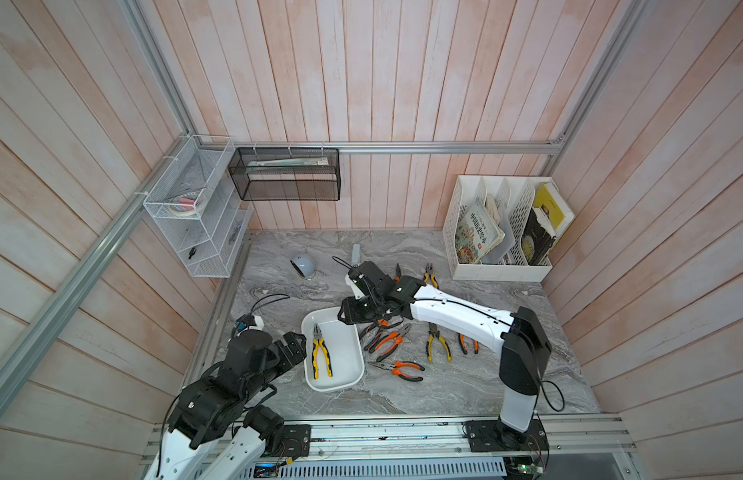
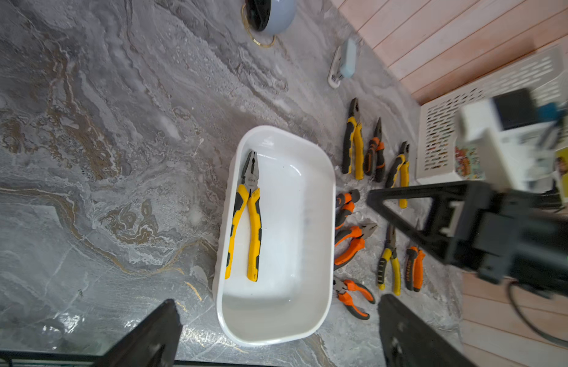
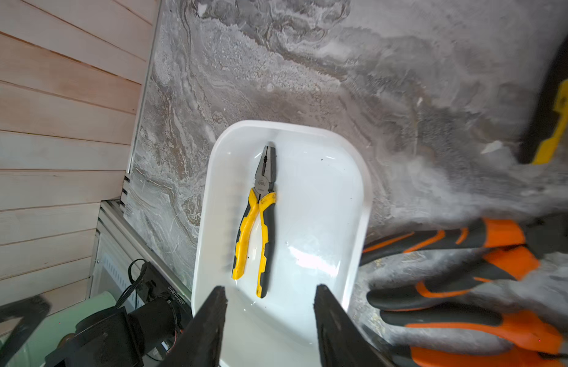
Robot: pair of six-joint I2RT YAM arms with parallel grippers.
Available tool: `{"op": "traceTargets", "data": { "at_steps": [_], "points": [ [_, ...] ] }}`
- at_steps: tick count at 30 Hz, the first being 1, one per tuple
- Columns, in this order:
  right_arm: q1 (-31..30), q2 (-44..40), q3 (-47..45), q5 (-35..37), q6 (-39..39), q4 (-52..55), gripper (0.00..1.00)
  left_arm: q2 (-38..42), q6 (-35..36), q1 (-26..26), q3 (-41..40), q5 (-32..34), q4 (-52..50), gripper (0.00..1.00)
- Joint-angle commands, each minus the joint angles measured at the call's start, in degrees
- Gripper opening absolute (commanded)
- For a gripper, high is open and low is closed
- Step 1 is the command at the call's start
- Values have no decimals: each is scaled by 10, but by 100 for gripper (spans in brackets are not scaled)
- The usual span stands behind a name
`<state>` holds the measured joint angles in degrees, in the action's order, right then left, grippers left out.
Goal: Take the pliers out of the storage box
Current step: Pick up the pliers from the storage box.
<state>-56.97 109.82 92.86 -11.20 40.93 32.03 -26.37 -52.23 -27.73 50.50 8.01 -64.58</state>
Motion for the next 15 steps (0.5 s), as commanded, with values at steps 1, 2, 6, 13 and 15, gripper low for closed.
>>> {"op": "traceTargets", "data": {
  "at_steps": [1,2,6,13,15],
  "points": [
    [-11,48,33,-14,15,3,50,38,-17,3,27,60,-22,100],
    [-15,62,44,-14,15,9,50,48,-20,3,31,68,-23,100],
    [-34,125,111,4,3,63,51,84,-24,3,39,89,-22,100],
    [-62,211,204,48,-10,154,51,97,-20,3,36,93,-26,100],
    [-68,226,219,55,-12,168,51,98,-20,2,35,93,-26,100]
  ]
}}
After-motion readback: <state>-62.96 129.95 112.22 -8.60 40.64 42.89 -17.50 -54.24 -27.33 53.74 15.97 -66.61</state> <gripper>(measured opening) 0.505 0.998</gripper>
